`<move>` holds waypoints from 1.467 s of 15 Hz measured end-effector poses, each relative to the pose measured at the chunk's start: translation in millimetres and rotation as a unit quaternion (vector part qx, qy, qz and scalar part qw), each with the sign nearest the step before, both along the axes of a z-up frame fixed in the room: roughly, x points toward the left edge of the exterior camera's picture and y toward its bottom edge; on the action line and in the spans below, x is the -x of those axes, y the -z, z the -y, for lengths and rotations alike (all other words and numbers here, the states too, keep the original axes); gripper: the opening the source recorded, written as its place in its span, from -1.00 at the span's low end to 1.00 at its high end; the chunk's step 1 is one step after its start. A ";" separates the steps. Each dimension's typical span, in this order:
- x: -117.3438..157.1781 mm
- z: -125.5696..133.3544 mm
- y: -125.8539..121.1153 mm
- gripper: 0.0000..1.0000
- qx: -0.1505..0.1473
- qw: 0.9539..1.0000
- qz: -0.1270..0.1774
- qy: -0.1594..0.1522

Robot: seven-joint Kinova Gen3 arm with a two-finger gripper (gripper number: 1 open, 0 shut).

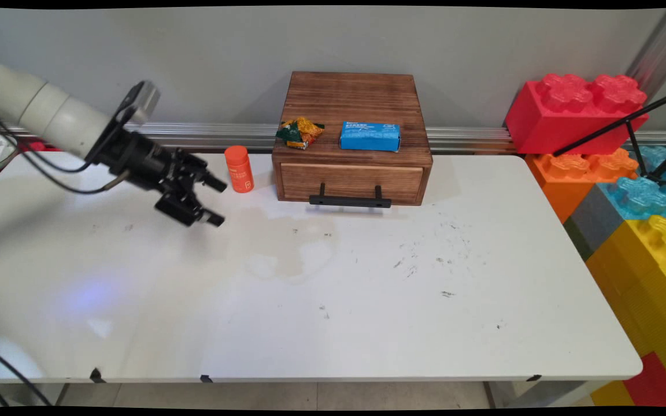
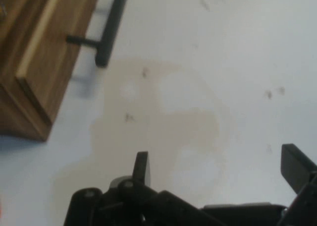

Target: Open the drawer

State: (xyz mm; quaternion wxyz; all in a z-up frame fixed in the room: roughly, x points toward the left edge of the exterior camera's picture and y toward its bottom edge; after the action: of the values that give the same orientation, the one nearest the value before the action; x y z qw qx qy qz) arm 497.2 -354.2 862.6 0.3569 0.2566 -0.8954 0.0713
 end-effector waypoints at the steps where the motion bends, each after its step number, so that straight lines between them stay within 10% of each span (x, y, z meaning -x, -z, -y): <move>1: 8.5 6.3 -6.6 1.00 0.002 1.000 -0.002 -0.002; 9: 77.6 61.6 -32.5 1.00 0.024 1.000 0.016 -0.008; 22: 171.4 135.9 27.8 1.00 0.033 0.994 0.090 0.052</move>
State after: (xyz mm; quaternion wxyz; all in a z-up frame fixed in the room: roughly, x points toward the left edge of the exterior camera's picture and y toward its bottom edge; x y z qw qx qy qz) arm 325.8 -490.1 834.9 0.2864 0.1905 -0.9331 0.1048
